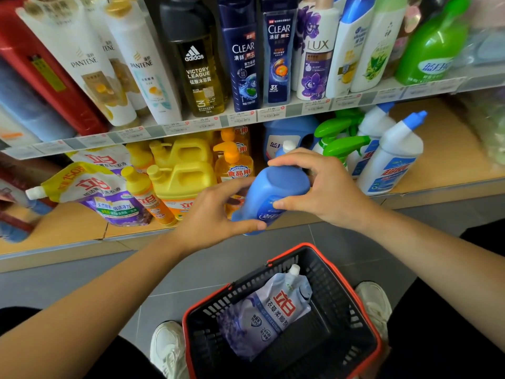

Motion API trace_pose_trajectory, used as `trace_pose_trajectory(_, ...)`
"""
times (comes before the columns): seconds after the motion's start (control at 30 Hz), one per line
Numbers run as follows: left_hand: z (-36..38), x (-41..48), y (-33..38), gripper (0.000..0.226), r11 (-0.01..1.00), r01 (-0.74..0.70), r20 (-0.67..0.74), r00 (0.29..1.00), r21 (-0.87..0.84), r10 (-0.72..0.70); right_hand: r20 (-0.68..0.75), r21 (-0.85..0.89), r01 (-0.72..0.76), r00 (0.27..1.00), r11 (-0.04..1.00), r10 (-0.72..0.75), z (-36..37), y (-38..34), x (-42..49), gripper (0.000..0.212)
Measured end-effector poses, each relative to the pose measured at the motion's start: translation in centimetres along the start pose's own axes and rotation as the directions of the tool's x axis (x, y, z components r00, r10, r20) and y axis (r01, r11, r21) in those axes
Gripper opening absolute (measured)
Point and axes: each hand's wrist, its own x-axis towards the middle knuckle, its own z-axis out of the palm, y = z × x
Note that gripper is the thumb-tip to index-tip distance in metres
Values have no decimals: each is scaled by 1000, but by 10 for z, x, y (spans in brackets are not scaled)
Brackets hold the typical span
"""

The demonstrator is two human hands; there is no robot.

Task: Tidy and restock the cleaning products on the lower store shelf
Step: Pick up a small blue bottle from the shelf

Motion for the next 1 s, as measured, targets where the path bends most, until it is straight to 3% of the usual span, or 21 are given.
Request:
trace_pose_trajectory(0.2,8,-3,10,66,996,40,-72,996,-75,-45,60,46,-1,998,999,-2,4,-2,-3,54)
trace_pose_trajectory(0.4,12,-10,7,60,989,-57,-124,990,136,75,18,193,-65,998,979,63,14,-7,-7,24)
trace_pose_trajectory(0.6,13,-11,8,62,974,-81,-156,981,211,116,-52,256,-92,993,962,109,15,-6,-4,16)
trace_pose_trajectory(0.8,11,-9,3,67,996,46,-195,980,80,-29,-18,-7,-38,999,999,38,11,-7,-7,30)
trace_pose_trajectory(1.0,5,-4,1,65,997,71,-259,963,-38,-79,38,-264,186,982,946,-183,13,-4,-15,39)
